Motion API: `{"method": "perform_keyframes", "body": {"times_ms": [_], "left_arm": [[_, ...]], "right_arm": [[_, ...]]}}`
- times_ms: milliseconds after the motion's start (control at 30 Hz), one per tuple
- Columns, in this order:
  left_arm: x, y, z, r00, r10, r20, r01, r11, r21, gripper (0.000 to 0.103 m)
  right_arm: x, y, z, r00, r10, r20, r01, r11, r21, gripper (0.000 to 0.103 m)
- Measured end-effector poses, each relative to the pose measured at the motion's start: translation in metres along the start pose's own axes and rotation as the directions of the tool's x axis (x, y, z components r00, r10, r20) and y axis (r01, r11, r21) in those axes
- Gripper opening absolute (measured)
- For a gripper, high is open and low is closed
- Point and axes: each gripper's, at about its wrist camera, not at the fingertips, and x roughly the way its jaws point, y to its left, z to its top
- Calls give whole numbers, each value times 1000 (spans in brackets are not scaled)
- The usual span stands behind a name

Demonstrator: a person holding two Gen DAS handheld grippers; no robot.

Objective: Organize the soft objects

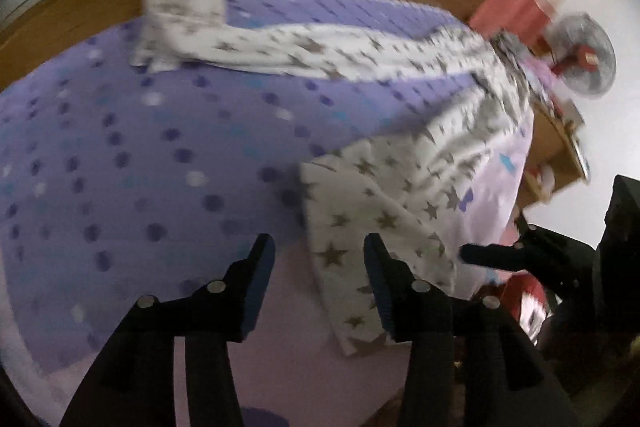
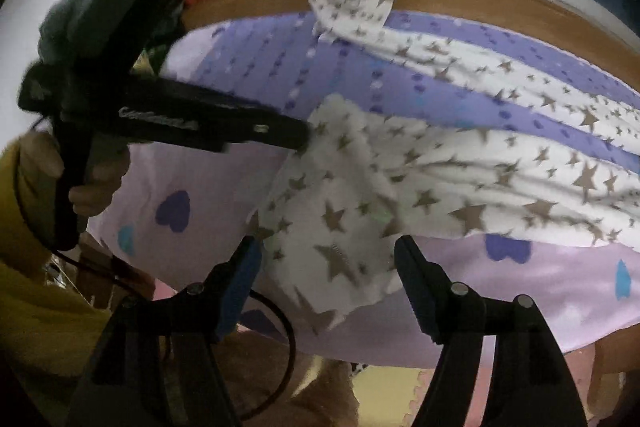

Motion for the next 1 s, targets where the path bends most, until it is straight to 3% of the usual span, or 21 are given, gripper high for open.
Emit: {"method": "perform_keyframes", "body": {"times_ms": [167, 233, 267, 300, 400, 467, 567, 667, 767, 1000], "left_arm": [[22, -5, 2, 992, -116, -52, 119, 991, 58, 47], [21, -7, 3, 988, -144, -54, 149, 984, 102, 25], [19, -7, 3, 986, -153, -59, 159, 979, 129, 16], [16, -8, 3, 985, -161, -65, 170, 973, 157, 16], [-11, -9, 0, 978, -204, -32, 206, 950, 236, 13], [-35, -9, -3, 972, -236, -13, 230, 932, 280, 6], [-74, -6, -13, 966, -259, 21, 234, 903, 361, 6], [-102, 8, -26, 961, -271, 47, 232, 891, 390, 6], [-119, 32, -42, 965, -255, 66, 213, 903, 374, 6], [-119, 85, -60, 979, -193, 60, 171, 949, 266, 6]], "right_arm": [[23, 11, -13, 993, -121, -10, 122, 991, 55, 68], [23, 19, -12, 980, -197, -9, 197, 977, 87, 40], [22, 21, -11, 978, -210, -13, 210, 971, 114, 20], [18, 24, -10, 979, -205, -13, 205, 964, 171, 6], [0, 36, -4, 988, -148, 32, 134, 954, 268, 7], [-14, 59, 3, 990, -125, 67, 104, 961, 257, 7], [-34, 108, 16, 988, -87, 125, 66, 985, 160, 7], [-41, 160, 27, 982, -107, 153, 104, 994, 26, 7], [-31, 190, 36, 986, -83, 145, 89, 995, -38, 7], [11, 223, 49, 998, -14, 58, 20, 995, -93, 7]]}}
